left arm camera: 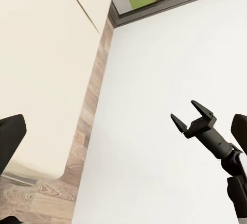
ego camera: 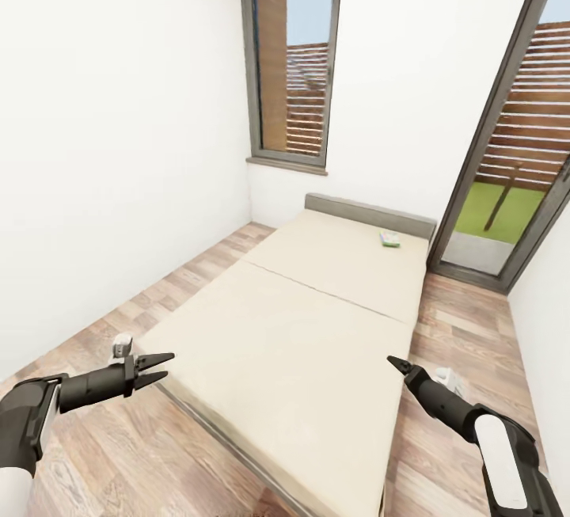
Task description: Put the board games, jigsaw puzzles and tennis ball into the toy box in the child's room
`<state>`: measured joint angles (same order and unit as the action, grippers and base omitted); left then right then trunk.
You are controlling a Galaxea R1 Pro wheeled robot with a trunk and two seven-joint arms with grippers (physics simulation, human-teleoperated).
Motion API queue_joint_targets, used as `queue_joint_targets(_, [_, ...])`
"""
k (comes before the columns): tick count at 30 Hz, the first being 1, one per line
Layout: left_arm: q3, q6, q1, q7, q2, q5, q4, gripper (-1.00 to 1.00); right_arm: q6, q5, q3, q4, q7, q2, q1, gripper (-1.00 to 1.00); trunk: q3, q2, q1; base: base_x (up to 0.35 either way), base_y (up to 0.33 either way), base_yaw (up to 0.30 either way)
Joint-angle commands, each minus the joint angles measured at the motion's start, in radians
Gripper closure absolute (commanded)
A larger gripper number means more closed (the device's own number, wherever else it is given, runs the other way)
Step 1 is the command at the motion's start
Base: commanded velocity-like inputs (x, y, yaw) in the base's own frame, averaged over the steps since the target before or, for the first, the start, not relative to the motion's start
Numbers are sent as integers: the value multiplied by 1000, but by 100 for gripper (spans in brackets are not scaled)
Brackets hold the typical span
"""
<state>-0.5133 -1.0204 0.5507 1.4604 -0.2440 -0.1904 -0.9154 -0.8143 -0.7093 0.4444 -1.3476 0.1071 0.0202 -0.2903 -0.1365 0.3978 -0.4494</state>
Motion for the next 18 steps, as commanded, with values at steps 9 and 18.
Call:
queue_joint_targets(9, [-2, -10, 2, 9, 2, -11, 0, -100, -6, 7, 4, -1, 8, 1, -1, -100, -6, 2, -1, 0, 0, 282])
queue_joint_targets(18, [-2, -10, 2, 8, 2, -11, 0, -100, -6, 7, 4, -1, 8, 1, -1, -100, -9, 2, -1, 0, 0, 281])
